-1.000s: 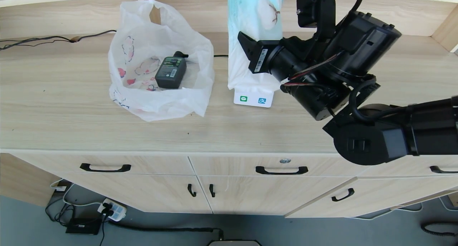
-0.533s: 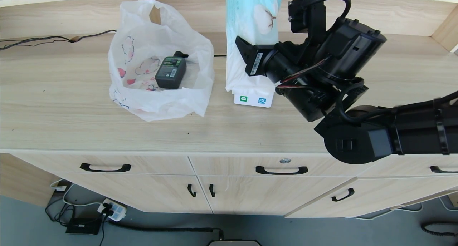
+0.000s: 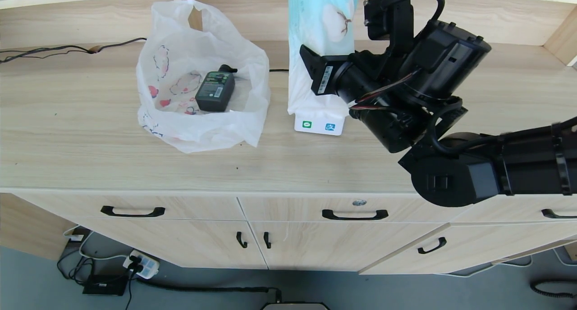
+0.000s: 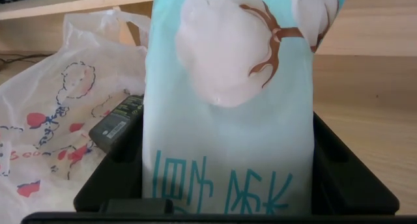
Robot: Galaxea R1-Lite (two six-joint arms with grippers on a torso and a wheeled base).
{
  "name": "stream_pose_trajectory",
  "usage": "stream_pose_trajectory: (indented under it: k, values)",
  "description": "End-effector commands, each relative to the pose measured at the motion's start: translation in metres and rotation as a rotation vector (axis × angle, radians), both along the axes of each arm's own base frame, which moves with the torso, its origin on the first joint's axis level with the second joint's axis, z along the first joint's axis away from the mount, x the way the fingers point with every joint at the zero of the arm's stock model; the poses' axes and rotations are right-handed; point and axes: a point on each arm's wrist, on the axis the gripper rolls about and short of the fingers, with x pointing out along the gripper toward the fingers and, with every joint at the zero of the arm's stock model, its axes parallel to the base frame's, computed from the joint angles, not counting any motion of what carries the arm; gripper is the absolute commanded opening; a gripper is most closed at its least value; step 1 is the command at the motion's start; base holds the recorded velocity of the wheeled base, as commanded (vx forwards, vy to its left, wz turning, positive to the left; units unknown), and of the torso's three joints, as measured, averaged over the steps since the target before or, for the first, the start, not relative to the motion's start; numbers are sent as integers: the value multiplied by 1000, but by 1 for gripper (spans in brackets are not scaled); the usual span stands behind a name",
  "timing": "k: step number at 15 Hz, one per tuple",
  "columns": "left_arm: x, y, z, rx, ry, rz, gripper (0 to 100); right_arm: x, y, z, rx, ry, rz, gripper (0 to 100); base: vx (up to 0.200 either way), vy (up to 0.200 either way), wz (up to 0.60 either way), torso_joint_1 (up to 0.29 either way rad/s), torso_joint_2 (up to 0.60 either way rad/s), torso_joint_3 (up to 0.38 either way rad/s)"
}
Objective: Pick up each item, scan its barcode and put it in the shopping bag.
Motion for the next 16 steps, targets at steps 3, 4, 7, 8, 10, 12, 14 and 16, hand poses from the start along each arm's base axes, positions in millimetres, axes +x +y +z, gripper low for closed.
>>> stream_pose_trajectory:
  k: [3,4,7,8,10,12,14,16]
  values:
    - [0,0,0,-7,1,0,100,-18,-11,22,-35,-68,-31,0,0,0,0,0,0,0]
    - [0,0,0,-9,1,0,100,-26,-17,30,-40,-84,-44,0,0,0,0,0,0,0]
    - [0,0,0,-13,1,-1,100,-62,-51,35,-133,-37,-59,0,0,0,0,0,0,0]
    - [0,0,0,-13,2,0,100,-79,-65,36,-164,-1,-56,0,0,0,0,0,0,0]
    - [0,0,0,-13,4,0,100,-109,-90,23,-226,75,-46,0,0,0,0,0,0,0]
    - [0,0,0,-12,2,-1,100,-141,-115,-10,-274,148,-17,0,0,0,0,0,0,0]
    - [0,0,0,-13,4,0,100,-175,-143,-50,-330,216,-7,0,0,0,0,0,0,0]
    - [0,0,0,-21,4,0,100,-195,-162,-67,-333,232,-14,0,0,0,0,0,0,0]
